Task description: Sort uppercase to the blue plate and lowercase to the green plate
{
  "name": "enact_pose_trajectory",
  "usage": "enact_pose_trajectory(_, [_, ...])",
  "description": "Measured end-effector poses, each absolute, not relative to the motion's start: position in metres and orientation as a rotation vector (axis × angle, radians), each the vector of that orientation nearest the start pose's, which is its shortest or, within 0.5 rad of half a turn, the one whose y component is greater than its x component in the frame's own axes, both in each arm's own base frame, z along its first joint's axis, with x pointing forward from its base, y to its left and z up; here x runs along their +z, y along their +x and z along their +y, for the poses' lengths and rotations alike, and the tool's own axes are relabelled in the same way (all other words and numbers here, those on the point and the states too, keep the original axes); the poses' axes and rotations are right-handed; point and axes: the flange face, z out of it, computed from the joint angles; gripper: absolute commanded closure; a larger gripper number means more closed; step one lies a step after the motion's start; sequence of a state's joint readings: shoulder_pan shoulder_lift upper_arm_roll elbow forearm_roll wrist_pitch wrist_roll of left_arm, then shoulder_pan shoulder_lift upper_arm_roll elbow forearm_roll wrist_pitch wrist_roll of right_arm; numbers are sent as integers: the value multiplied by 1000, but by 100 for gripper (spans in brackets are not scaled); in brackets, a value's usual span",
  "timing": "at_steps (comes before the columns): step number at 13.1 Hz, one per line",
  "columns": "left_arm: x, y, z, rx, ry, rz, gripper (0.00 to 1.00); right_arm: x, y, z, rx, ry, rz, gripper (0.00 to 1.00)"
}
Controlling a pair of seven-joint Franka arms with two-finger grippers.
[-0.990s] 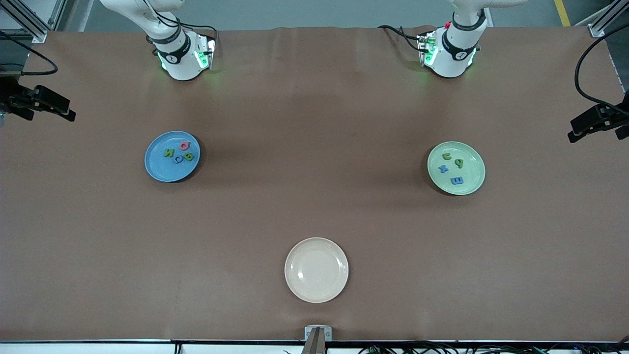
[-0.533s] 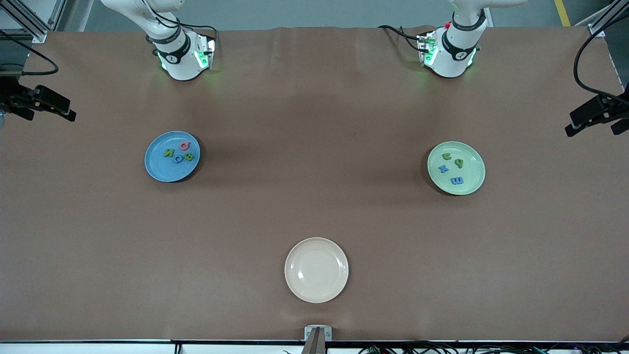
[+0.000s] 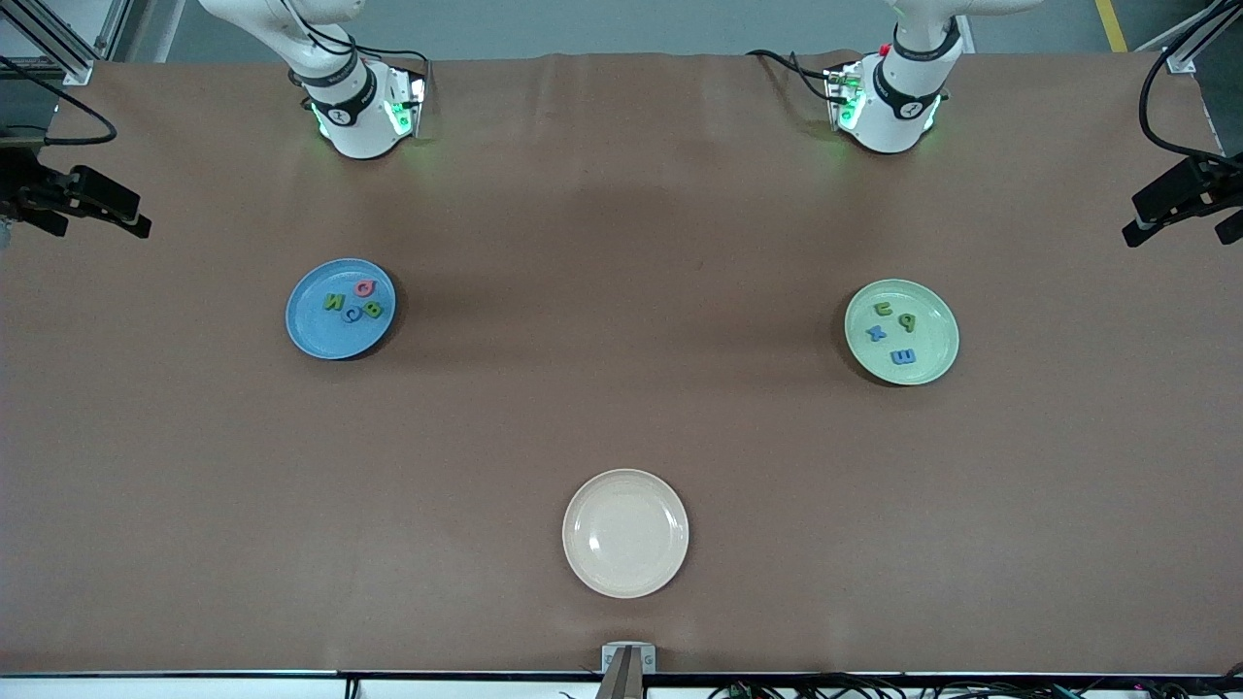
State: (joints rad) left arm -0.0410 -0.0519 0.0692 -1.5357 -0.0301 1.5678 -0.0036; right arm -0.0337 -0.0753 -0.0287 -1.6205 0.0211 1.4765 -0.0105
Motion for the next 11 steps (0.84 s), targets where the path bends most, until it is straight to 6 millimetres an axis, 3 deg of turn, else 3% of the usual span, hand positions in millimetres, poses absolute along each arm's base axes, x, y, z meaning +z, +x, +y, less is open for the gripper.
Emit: enact_pose_trajectory(11, [667, 538, 8, -130, -3166, -33, 0, 639, 516, -32, 92, -3110, 79, 0])
